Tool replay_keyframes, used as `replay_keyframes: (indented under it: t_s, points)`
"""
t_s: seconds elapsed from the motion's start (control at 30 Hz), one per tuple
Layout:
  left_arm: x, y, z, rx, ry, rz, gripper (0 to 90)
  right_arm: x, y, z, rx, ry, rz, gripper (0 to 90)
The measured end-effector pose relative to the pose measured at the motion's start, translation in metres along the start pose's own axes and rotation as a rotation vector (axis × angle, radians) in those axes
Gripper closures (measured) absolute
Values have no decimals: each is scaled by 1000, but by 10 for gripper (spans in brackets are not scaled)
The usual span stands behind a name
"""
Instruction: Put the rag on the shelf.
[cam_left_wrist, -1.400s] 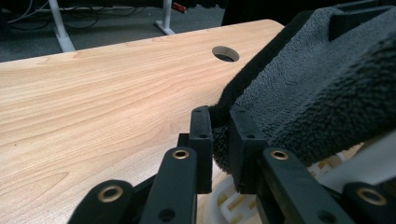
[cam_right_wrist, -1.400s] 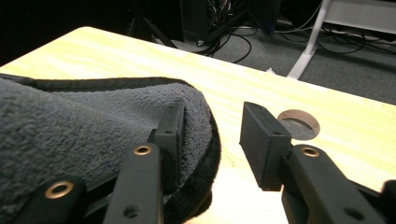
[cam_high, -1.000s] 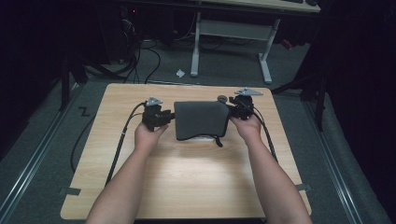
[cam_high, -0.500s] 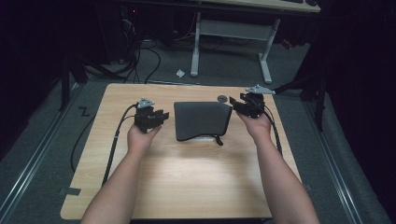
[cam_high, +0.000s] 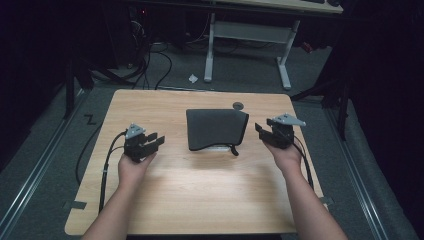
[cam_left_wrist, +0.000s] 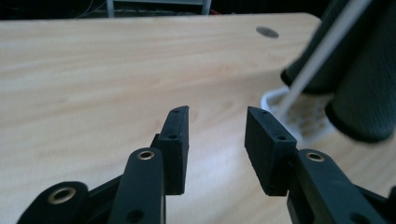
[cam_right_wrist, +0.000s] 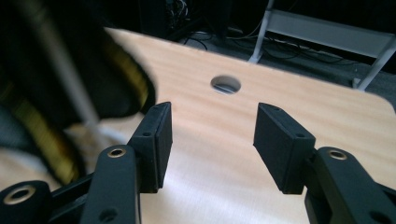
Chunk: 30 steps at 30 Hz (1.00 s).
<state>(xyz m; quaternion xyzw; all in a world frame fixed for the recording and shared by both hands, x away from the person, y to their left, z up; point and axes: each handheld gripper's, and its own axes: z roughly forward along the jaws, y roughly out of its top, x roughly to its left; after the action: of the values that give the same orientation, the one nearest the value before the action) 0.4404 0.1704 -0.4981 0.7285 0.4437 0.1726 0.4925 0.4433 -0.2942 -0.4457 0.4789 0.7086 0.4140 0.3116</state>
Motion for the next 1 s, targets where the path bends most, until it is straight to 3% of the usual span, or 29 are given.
replay_keyframes:
  t_s: [0.37,0.5,0.6,0.73,0.8,1.0]
  points:
    - [-23,-57,-44,62,-28,9,561,39,-73,-48,44,-1,-71,471]
    - [-40,-69,-61,82,-50,5,541,48,-95,-63,71,0,-65,462]
    - [-55,-78,-67,117,-45,38,536,50,-110,-73,85,3,-44,462]
    - [-60,-82,-67,125,-48,25,531,47,-115,-81,87,-15,-42,462]
    - [-60,-81,-64,124,-42,24,527,45,-117,-77,101,-18,-59,461]
    - [-59,-79,-62,116,-36,28,527,42,-119,-73,107,0,-44,459]
